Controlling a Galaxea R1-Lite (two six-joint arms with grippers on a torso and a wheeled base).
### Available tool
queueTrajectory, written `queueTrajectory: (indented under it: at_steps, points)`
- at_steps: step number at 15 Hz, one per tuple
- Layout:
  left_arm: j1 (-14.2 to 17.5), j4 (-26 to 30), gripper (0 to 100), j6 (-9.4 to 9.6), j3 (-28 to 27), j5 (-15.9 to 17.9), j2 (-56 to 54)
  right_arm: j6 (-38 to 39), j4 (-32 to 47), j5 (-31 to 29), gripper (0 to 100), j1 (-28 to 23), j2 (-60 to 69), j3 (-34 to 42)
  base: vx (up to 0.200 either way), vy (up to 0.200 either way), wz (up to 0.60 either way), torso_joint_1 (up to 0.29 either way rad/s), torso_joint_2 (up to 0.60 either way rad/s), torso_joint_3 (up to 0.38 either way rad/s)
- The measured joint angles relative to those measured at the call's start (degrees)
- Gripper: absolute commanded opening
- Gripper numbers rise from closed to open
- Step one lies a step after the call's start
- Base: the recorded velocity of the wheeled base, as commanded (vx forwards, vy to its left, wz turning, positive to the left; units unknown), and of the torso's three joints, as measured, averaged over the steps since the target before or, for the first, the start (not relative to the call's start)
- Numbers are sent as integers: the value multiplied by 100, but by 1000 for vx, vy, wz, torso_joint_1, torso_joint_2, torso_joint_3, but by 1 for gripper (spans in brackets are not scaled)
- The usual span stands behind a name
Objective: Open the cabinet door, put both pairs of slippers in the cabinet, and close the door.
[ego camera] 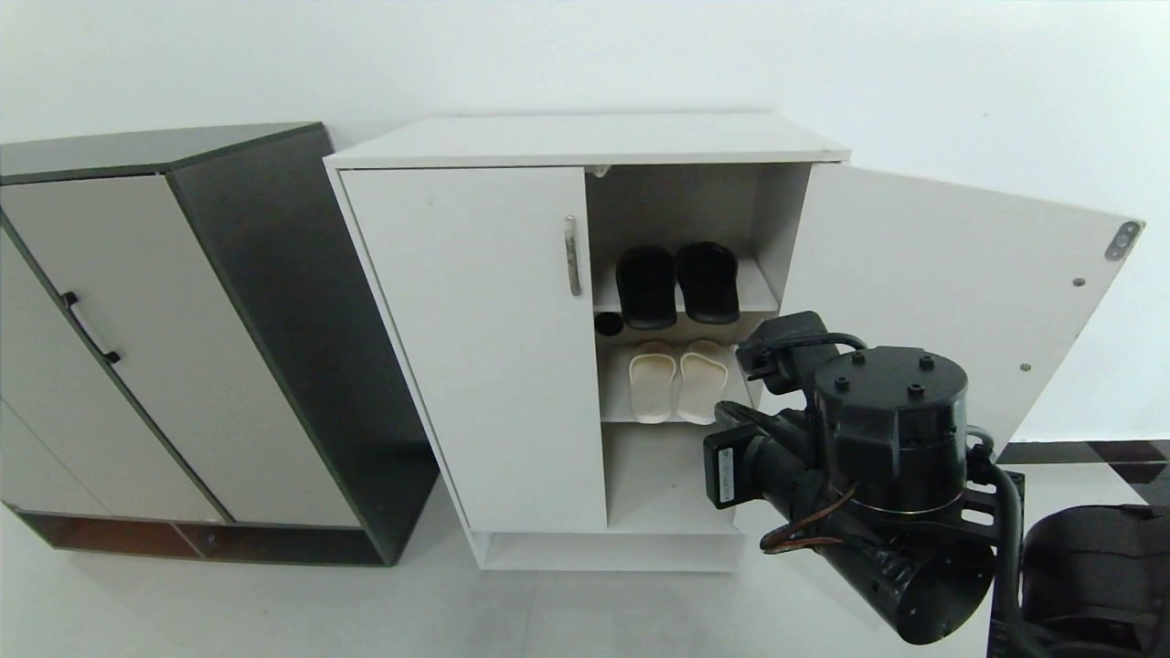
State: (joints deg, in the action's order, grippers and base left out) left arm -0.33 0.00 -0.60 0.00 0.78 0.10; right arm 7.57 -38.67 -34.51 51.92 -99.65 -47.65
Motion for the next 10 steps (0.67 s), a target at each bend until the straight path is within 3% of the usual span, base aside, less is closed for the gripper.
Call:
queueTrajectory:
  at_steps: [10]
  points:
    - [0,0,0,0,0,0,0,0,2,-2,0,-27,-5,-5,0,0,0,142,-473,-329]
